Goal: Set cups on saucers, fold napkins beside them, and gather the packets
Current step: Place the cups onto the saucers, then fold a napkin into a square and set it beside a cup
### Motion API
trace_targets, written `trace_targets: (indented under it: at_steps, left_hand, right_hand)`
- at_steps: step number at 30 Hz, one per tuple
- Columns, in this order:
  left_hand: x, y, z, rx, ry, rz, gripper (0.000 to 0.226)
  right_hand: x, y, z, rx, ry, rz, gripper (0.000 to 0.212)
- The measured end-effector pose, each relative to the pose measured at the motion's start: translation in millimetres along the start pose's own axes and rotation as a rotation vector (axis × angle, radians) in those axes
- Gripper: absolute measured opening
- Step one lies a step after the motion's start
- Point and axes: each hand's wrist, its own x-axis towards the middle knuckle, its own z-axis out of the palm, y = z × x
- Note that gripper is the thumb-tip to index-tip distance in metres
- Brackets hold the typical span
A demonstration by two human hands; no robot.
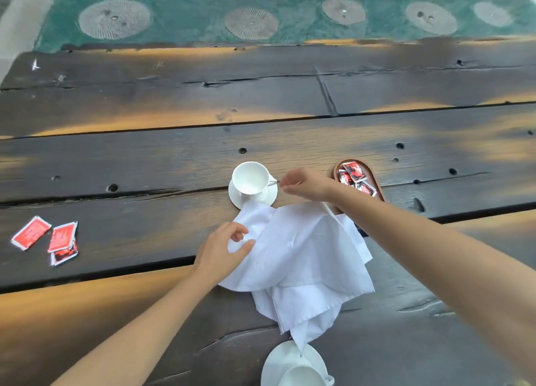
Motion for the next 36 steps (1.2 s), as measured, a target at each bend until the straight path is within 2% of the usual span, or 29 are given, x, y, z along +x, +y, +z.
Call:
trace_targets:
  at_steps: [5,7,9,13,16,18,25,28,30,32,34,36]
  left_hand:
    - [-57,-14,11,0.248,-0.163,0.318,0.058]
    - [-64,-23,11,0.352,-0.212,0.34,0.073]
    - [-65,-30,12,0.477,-0.223,0.297,0.079]
    - [-56,-23,10,0.506,-0.101,0.154,0.048]
    - [-52,-7,7,0.437,-0.071,0.158,0.023]
    - [-54,5,3,0.338,-0.06,0.138,0.013]
    - [-68,54,-3,0.15,0.004,0.109,0.01]
    - [-81,88,-11,0.043,0.065,0.148,0.015]
    - [-89,110,-21,0.007,0.113,0.152,0.024]
    - [-97,128,-31,-0.026,0.171,0.159,0.024]
    - [-105,142,-43,-0.027,0.228,0.175,0.013]
    - [-112,152,-56,-0.012,0.269,0.192,0.007]
  right_hand:
    - [-47,-11,2,-0.187,0.069,-0.152,0.023]
    - [-68,-12,5,-0.221,0.126,-0.2,0.023]
    - [-88,-11,9,-0.214,0.17,-0.241,0.022]
    - [-118,-4,21,-0.269,0.219,-0.243,0.023]
    - [-137,3,32,-0.279,0.24,-0.223,0.027]
    - [-148,6,42,-0.258,0.246,-0.199,0.036]
    - [-169,6,82,-0.184,0.088,-0.207,0.088]
    - [-175,-3,96,-0.2,0.11,-0.249,0.097]
    - [-174,-16,100,-0.2,0.199,-0.291,0.09]
    - [-172,-30,97,-0.128,0.338,-0.368,0.063]
    - [-173,-45,91,-0.024,0.422,-0.418,0.037]
    - [-177,-58,86,0.044,0.41,-0.457,0.037]
